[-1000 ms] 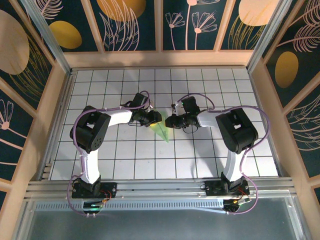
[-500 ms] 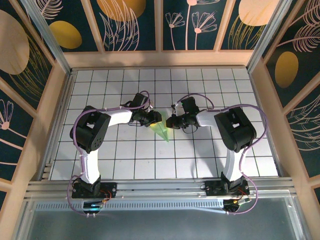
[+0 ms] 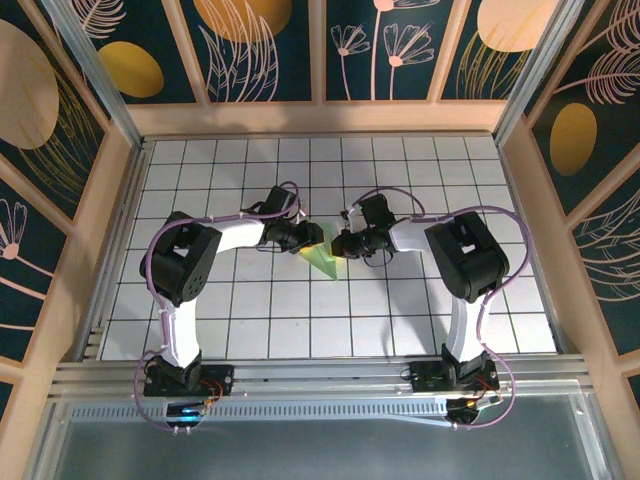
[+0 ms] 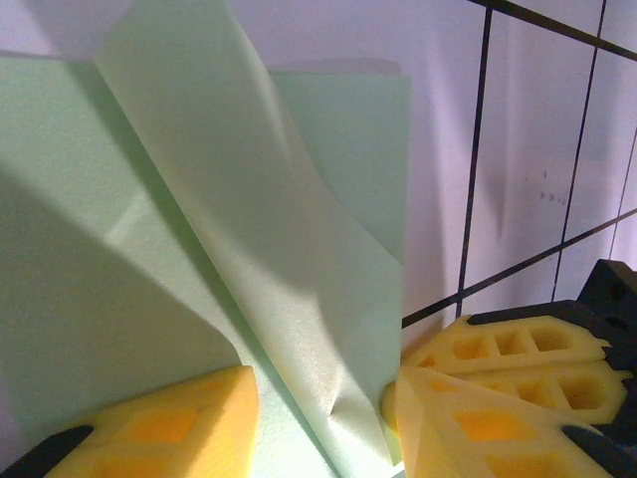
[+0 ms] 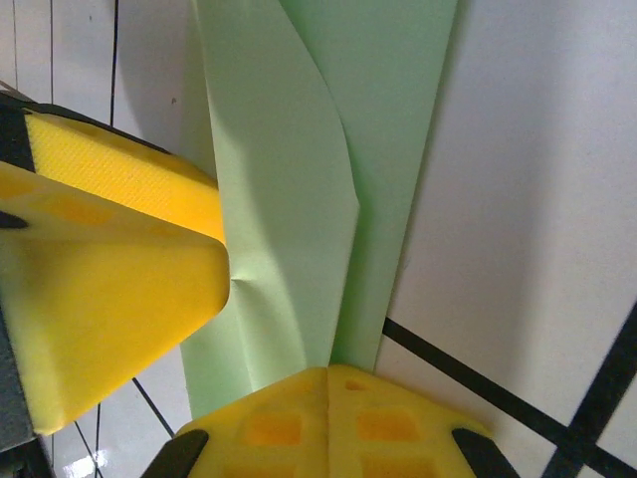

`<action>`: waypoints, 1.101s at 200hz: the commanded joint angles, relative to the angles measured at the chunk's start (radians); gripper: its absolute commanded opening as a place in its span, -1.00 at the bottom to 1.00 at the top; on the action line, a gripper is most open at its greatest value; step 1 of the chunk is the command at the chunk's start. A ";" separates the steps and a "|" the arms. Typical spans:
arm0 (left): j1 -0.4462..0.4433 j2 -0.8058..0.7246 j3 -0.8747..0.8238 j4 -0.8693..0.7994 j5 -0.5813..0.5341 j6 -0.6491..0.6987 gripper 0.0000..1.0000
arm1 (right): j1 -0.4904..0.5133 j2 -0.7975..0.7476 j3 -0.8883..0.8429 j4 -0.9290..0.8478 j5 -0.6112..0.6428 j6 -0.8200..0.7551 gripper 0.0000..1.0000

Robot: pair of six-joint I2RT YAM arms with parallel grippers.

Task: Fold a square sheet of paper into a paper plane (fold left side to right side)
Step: Fourth fold the wing at the center of the table.

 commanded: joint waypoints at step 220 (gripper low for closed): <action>0.004 -0.042 0.007 0.046 0.077 -0.044 -0.82 | 0.017 0.052 0.003 -0.108 0.148 0.002 -1.00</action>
